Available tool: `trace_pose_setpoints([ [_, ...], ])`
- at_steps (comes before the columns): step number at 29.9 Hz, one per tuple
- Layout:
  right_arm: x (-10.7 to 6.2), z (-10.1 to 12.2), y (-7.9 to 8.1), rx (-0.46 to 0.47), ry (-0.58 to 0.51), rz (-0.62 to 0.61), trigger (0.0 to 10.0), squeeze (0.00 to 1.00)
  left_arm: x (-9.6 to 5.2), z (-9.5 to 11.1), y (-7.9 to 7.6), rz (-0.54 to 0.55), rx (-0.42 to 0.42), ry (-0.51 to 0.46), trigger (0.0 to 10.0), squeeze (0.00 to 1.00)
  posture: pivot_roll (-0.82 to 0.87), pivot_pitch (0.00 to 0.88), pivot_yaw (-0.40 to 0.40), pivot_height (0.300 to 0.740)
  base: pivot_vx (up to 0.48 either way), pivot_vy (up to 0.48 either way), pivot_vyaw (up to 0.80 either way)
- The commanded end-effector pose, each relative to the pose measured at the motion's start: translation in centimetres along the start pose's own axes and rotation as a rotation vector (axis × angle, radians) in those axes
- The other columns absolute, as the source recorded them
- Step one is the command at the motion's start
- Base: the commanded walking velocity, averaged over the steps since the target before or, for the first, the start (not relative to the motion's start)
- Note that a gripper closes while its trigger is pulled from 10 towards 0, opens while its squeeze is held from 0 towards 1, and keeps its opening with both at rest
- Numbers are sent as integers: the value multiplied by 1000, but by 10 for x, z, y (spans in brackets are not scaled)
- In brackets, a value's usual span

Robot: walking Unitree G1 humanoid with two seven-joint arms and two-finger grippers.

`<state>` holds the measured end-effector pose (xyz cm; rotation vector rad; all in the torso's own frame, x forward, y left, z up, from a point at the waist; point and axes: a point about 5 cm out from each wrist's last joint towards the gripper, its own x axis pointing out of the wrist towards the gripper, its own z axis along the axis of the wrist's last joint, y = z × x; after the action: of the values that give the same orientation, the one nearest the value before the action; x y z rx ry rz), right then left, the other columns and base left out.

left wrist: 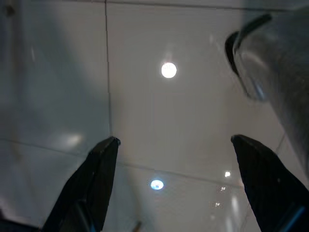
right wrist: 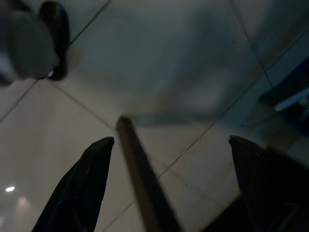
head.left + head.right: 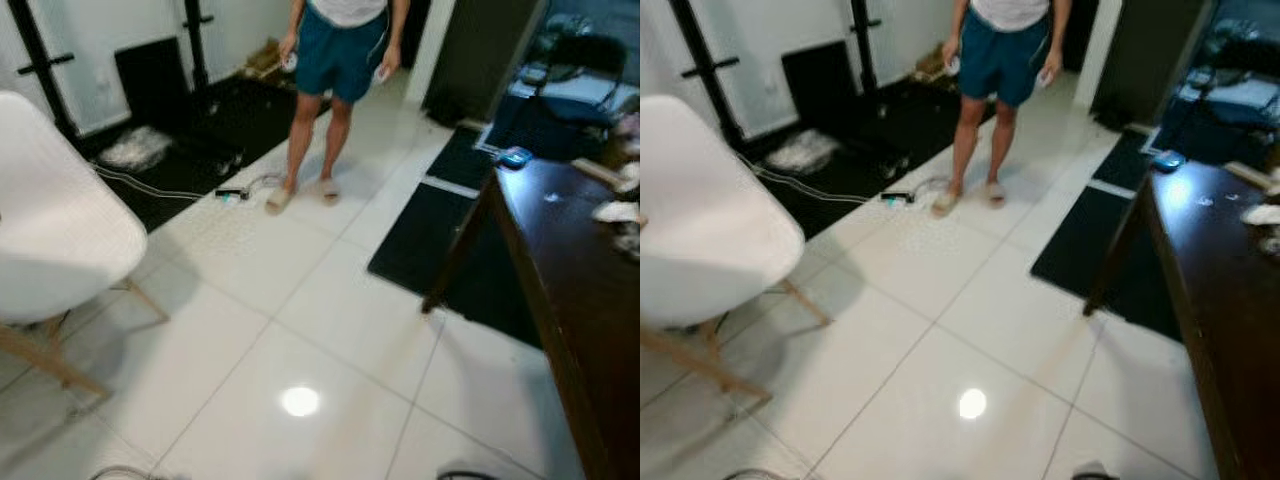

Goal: Picking trash to rubbish bin

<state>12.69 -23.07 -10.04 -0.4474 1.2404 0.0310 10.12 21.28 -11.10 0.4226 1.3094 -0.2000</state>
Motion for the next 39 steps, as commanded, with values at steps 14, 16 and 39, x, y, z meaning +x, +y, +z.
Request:
trace_pose_setpoints([
  [14,0,-6,-10,-25,13,-11,10000,0,0,-3,-9,-5,14,7,10000,0,-6,53,-30,740,0,0,-457],
  [16,0,-4,-11,-31,10,-12,10000,0,0,-3,-8,-4,8,8,10000,0,-5,51,-31,740,0,0,0],
  [39,0,2,-14,-49,4,-11,10000,0,0,-5,-10,2,-14,11,10000,0,16,67,-52,740,289,0,0],
])
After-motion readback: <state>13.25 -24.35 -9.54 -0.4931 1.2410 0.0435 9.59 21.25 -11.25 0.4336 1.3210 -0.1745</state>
